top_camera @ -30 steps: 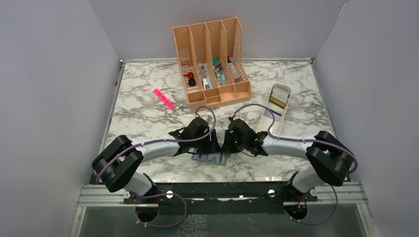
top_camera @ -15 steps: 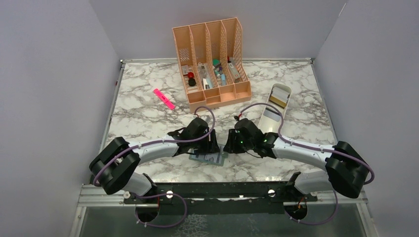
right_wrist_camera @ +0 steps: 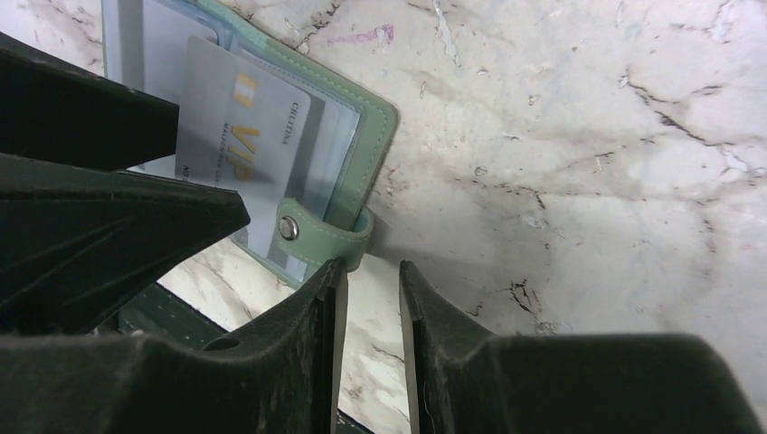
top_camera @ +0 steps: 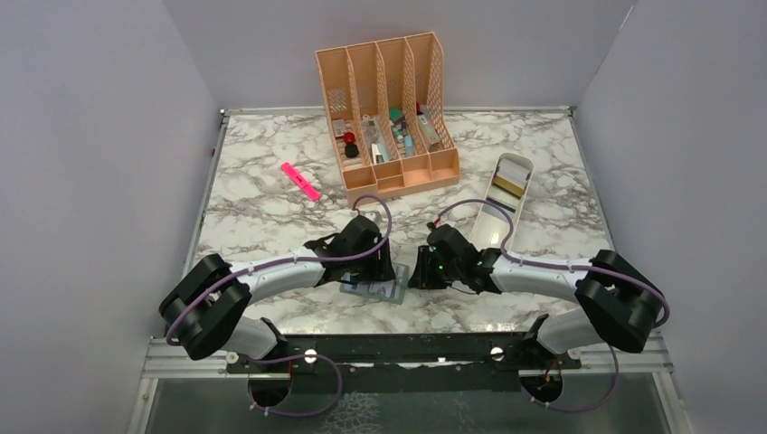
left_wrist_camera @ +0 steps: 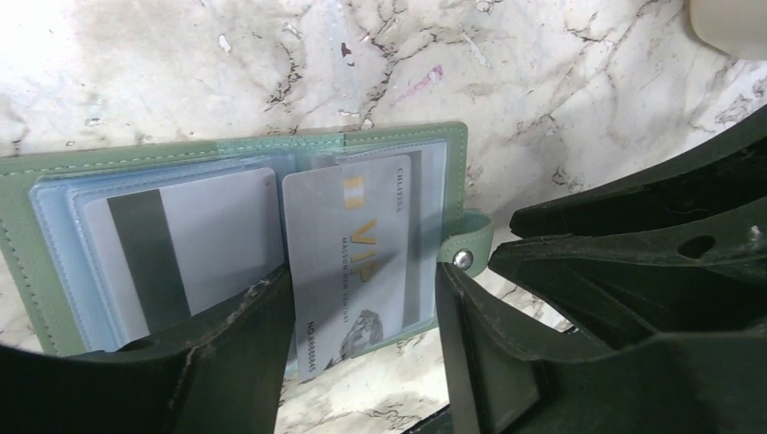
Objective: Put the credit cards into the card holder
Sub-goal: Insert the credit card into the card holder.
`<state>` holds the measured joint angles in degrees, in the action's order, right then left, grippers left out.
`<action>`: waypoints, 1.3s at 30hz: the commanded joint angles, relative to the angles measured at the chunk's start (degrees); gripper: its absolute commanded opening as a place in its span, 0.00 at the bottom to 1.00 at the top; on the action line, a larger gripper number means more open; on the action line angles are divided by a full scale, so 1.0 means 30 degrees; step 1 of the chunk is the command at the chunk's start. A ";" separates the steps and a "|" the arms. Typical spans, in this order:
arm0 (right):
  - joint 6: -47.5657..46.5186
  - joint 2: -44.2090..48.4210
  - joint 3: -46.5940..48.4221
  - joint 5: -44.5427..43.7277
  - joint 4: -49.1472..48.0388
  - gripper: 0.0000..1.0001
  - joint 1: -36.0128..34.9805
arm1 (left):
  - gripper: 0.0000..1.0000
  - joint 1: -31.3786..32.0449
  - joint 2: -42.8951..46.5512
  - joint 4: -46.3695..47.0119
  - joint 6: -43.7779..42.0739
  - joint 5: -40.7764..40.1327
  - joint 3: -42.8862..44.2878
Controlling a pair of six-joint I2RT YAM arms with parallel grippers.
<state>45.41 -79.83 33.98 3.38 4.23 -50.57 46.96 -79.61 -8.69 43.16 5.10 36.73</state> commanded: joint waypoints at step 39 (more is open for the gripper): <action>0.0380 -0.1303 -0.0694 0.0076 -0.2867 0.29 -0.0108 | 0.67 0.0429 0.0236 -0.0086 0.0325 -0.0614 0.0372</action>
<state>47.53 -84.20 32.29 5.45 -5.32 -50.57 47.59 -80.01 -8.97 44.56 5.08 37.82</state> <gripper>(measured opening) 0.289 0.668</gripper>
